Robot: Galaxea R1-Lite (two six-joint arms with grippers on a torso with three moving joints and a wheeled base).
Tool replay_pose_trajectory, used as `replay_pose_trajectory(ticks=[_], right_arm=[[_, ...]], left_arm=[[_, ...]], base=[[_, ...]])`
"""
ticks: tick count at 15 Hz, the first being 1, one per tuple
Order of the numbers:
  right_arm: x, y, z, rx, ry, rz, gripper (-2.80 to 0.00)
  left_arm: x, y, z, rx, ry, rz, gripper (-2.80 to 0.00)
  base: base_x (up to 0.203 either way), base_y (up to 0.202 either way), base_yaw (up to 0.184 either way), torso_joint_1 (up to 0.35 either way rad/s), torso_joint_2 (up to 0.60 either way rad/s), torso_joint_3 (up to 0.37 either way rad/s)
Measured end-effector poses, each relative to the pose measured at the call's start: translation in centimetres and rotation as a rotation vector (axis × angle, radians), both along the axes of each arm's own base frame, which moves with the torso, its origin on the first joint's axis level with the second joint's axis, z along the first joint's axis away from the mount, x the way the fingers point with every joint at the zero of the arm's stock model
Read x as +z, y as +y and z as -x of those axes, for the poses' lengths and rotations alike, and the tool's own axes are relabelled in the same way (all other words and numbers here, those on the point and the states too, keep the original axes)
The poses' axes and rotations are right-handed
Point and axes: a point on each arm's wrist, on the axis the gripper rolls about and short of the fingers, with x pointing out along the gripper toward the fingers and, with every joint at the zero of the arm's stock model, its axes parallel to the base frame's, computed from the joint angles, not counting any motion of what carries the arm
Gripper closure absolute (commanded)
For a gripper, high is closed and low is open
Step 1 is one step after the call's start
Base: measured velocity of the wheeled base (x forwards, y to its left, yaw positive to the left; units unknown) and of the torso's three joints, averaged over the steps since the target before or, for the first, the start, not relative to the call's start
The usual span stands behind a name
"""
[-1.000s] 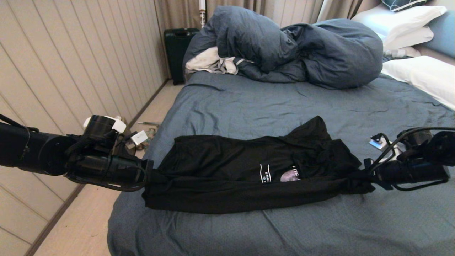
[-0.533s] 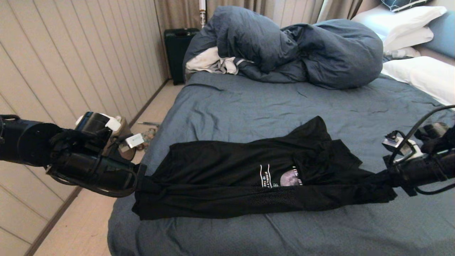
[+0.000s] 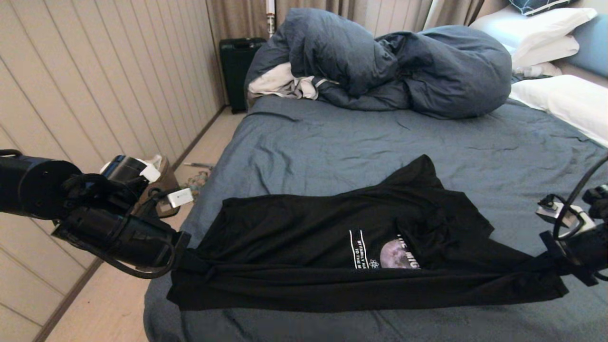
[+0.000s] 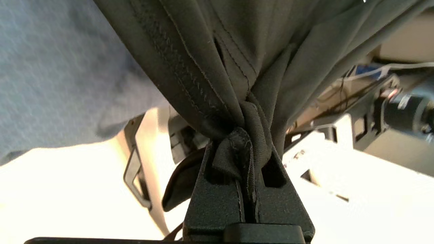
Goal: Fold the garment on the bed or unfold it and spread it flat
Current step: Fold the black T-shirt
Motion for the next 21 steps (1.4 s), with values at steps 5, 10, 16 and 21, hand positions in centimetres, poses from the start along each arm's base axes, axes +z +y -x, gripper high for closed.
replay_pose_trajectory(ticks=[5, 10, 16, 21], right_arm=[[-1.0, -0.2, 0.6, -0.003, 0.062, 0.035, 0.0], [-1.2, -0.4, 0.4, 0.001, 0.083, 0.07, 0.0], [-2.1, -0.7, -0.3, 0.001, 0.057, 0.088, -2.8], [-2.0, -1.0, -0.6, -0.003, 0.045, 0.09, -2.8]], left_arm=[[-0.7, 0.2, 0.7, -0.055, 0.037, -0.03, 0.0], [-1.2, 0.3, 0.6, -0.079, 0.045, -0.037, 0.0], [-2.1, 0.4, -0.2, -0.067, 0.05, -0.034, -2.8], [-1.7, 2.4, -0.8, 0.008, 0.027, -0.023, -2.8]], base=[[0.0, 0.0, 0.0, 0.0, 0.0, 0.0], [0.0, 0.0, 0.0, 0.0, 0.0, 0.0], [0.0, 0.0, 0.0, 0.0, 0.0, 0.0], [0.0, 0.0, 0.0, 0.0, 0.0, 0.0]])
